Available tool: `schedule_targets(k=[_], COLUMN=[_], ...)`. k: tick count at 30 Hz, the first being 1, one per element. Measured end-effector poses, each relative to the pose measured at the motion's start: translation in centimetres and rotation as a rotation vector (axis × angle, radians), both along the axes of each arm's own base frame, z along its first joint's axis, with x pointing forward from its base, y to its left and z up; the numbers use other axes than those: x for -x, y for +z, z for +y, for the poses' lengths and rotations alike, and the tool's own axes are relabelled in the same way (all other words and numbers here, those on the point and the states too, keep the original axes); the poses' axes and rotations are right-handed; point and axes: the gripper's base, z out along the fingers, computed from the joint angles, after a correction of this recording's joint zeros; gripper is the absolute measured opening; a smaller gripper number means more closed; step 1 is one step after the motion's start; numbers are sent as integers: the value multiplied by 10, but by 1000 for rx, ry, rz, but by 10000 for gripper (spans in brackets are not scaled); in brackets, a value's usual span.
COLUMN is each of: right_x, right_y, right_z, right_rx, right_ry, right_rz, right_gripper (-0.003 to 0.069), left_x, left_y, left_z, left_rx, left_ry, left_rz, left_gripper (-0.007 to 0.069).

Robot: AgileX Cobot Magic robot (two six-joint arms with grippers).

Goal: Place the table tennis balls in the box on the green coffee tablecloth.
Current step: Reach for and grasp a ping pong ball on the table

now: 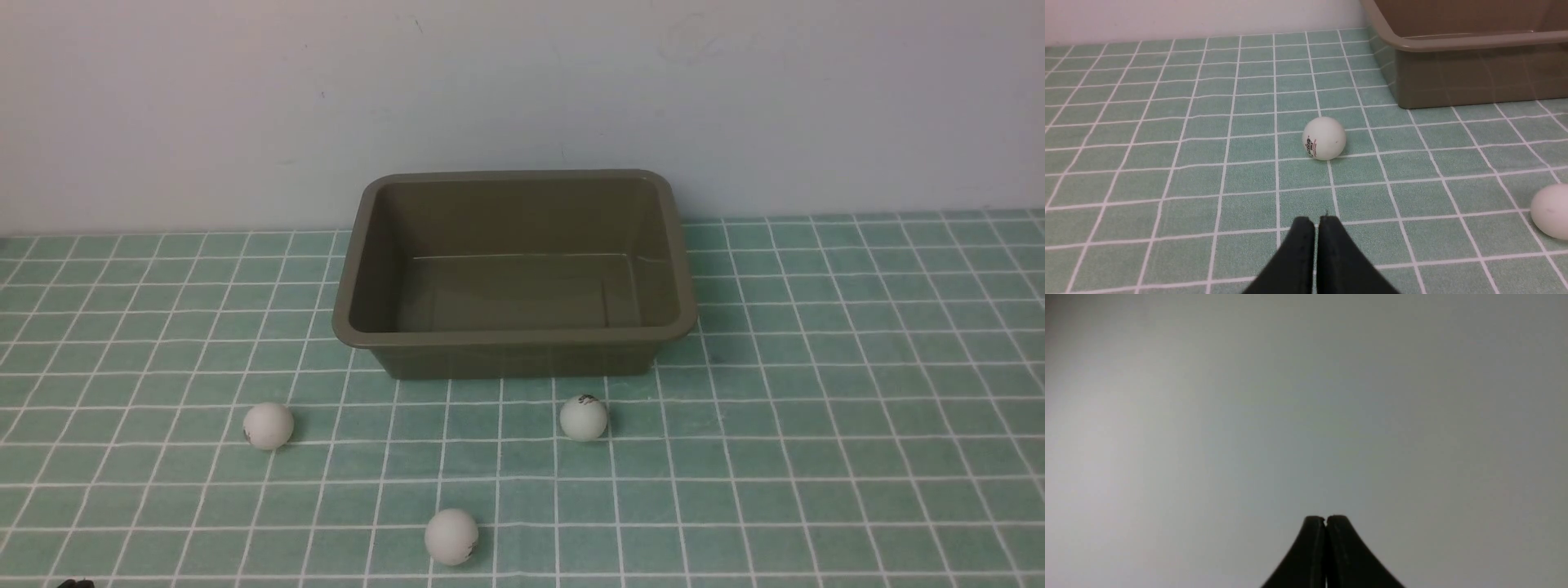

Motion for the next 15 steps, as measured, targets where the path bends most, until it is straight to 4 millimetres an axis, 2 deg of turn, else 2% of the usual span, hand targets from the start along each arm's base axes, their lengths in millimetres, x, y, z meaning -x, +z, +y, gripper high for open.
schedule_targets(k=[5,7,8,10,15], right_x=[-20,-22,-33,-39,-72], right_y=[20,24,33,38,64], right_z=[16,20,29,34,41], right_rx=[161,191,268,301,344], right_ry=[123,157,253,303,402], right_rz=[98,109,164,193,285], right_gripper=[-18,-18,-18,-18,-18], left_x=[0,0,0,0,0], left_y=[0,0,0,0,0], left_z=[0,0,0,0,0], left_rx=[0,0,0,0,0], left_ry=[0,0,0,0,0], left_rz=[0,0,0,0,0], left_gripper=[-4,-4,-4,-4,-4])
